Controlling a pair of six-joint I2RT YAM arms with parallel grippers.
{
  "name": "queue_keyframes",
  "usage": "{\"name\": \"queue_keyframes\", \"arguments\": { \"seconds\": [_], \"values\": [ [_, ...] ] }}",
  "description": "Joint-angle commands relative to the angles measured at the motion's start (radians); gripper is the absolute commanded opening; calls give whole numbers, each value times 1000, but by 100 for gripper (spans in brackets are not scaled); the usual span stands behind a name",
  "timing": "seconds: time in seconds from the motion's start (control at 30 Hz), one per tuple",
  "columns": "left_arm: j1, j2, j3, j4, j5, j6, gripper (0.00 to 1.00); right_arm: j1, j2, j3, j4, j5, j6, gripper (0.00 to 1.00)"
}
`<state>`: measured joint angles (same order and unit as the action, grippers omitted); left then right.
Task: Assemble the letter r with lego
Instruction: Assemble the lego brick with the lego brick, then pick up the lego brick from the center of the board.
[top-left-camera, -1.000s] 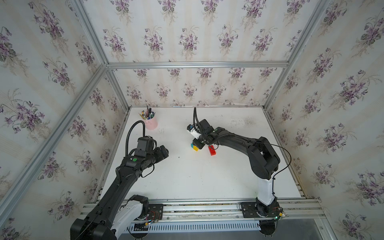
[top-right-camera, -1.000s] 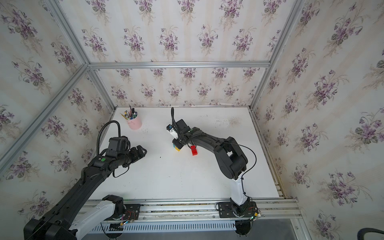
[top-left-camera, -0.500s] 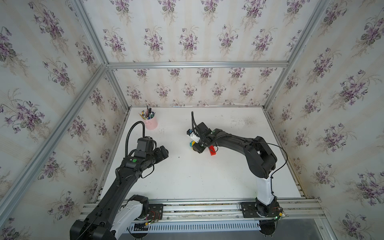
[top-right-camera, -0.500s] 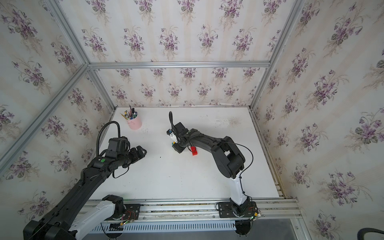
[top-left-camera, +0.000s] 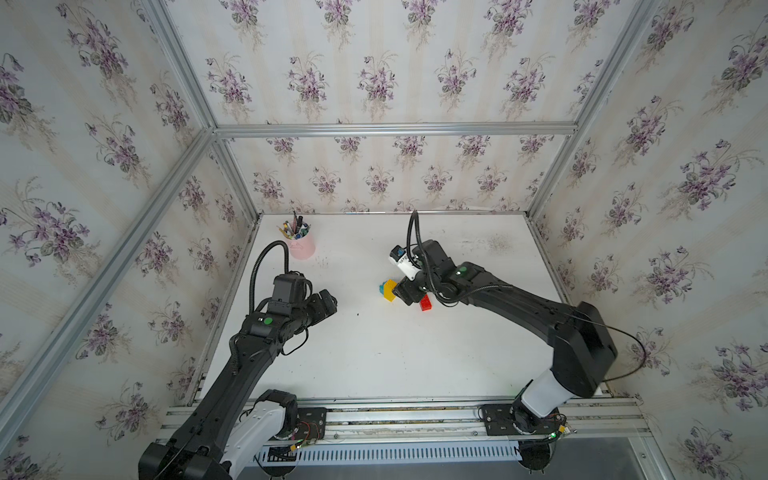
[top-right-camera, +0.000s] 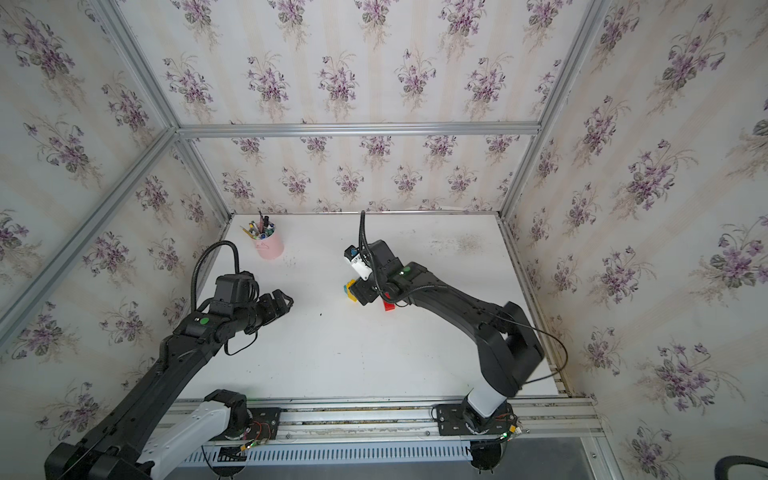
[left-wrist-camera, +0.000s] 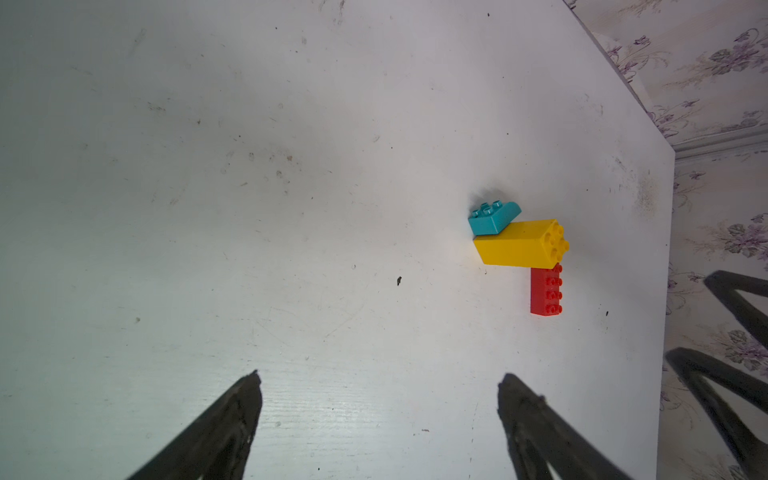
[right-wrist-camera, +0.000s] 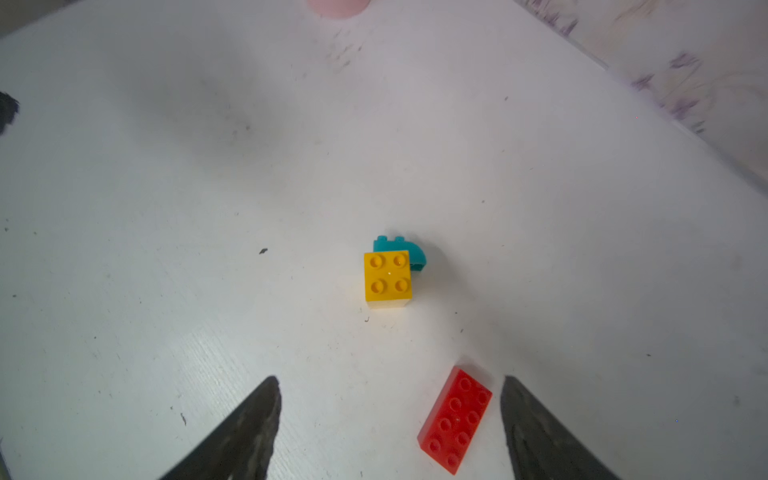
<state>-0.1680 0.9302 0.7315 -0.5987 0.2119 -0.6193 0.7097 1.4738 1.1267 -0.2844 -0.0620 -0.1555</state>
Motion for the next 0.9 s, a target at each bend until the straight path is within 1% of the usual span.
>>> {"name": "queue_keyframes", "arguments": {
  "seconds": [0.0, 0.07, 0.1, 0.13, 0.23, 0.3, 0.33, 0.37, 0.4, 0.47, 0.5, 0.63, 0.7, 0.77, 0.87],
  "values": [
    [1, -15, 12, 33, -12, 16, 92, -57, -158, -102, 196, -6, 107, 71],
    [1, -24, 19, 52, -12, 28, 92, -101, -247, -167, 257, -32, 177, 35],
    [1, -28, 23, 59, -10, 35, 92, -114, -288, -199, 282, -22, 207, 15],
    [1, -31, 26, 74, -7, 42, 92, -116, -327, -230, 297, 2, 221, 0],
    [0, -41, 32, 109, 12, 60, 93, -116, -439, -336, 347, 25, 254, 0],
    [-2, -49, 31, 126, 18, 69, 93, -116, -535, -451, 444, 33, 266, 0],
    [-5, -55, 29, 134, 17, 73, 93, -117, -587, -506, 483, 57, 292, 0],
    [-8, -59, 27, 142, 15, 77, 93, -116, -631, -547, 497, 121, 345, 0],
    [-12, -64, 25, 148, 13, 78, 92, -120, -661, -571, 492, 150, 355, 6],
    [-27, -68, 20, 163, 8, 82, 92, -124, -699, -585, 418, 120, 313, 19],
    [-34, -70, 18, 171, 1, 85, 92, -125, -698, -574, 375, 102, 303, 23],
    [-80, -32, 17, 208, -21, 81, 93, -124, -619, -529, 275, 65, 337, 41],
    [-111, 4, 32, 208, -43, 86, 92, -124, -536, -485, 222, 52, 345, 42],
    [-150, 37, 51, 190, -95, 86, 92, -125, -427, -439, 174, 47, 349, 43],
    [-172, 59, 49, 193, -117, 78, 92, -124, -286, -398, 157, 43, 356, 45]
  ]
}}
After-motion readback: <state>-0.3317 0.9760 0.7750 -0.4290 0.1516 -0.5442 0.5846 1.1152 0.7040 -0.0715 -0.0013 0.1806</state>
